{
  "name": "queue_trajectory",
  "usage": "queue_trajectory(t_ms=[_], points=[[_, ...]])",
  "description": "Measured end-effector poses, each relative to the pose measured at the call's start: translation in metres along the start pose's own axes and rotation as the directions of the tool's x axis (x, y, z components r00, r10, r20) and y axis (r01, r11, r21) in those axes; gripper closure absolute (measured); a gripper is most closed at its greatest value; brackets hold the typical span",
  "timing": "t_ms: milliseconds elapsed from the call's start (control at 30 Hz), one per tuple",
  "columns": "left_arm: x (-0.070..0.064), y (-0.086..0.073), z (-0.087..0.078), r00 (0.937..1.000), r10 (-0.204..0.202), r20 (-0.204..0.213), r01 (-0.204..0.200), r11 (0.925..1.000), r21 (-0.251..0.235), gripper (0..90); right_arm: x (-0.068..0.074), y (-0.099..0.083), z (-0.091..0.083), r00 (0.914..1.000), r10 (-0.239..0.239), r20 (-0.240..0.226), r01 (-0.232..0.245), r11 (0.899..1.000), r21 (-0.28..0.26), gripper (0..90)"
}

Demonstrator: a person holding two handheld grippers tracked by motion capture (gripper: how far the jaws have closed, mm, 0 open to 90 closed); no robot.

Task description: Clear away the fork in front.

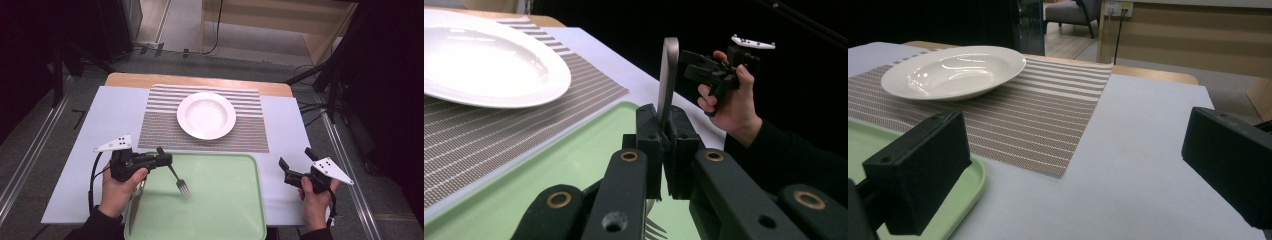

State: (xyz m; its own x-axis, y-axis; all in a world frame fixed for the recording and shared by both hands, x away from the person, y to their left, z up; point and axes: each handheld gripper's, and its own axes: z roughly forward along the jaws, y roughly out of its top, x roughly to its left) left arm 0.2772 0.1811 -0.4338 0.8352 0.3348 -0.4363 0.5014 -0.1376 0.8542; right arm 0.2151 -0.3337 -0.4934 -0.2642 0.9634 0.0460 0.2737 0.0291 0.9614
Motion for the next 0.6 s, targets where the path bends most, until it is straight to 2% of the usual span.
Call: queue_trajectory(t_ms=[67,200,300,400,433,600], points=[[-0.0007,-0.0005,0.0003,1.0,-0.002,0.008,0.002,1.0,0.007,85.9,-0.0005,-0.0012,-0.0012,0.9999,0.011,-0.003,-0.011,1.0,0.01,0.0],[-0.0004,-0.0018,0.0004,0.9998,-0.008,0.021,0.007,0.9996,0.027,85.8,-0.003,-0.0035,-0.0029,1.0,0.003,-0.002,-0.003,1.0,0.011,0.0],[0.0009,-0.0029,-0.0001,0.9993,-0.026,0.028,0.025,0.999,0.037,85.9,-0.004,-0.0045,-0.0059,0.9996,0.028,-0.003,-0.028,1.0,0.014,0.0],[0.0022,-0.0036,-0.001,0.9986,-0.037,0.036,0.035,0.9978,0.057,85.8,-0.0065,-0.0061,-0.0077,1.0,0.006,0.002,-0.006,1.0,0.007,0.0],[0.0024,-0.0037,-0.0007,0.9985,-0.042,0.036,0.039,0.9973,0.062,85.8,-0.0054,-0.0069,-0.0091,0.9998,0.021,0.0,-0.021,1.0,0.017,0.0],[0.0049,-0.0051,0.0001,0.9981,-0.052,0.033,0.049,0.995,0.087,85.9,-0.0072,-0.0079,-0.0105,0.9999,0.012,0.008,-0.012,1.0,0.016,0.0]])
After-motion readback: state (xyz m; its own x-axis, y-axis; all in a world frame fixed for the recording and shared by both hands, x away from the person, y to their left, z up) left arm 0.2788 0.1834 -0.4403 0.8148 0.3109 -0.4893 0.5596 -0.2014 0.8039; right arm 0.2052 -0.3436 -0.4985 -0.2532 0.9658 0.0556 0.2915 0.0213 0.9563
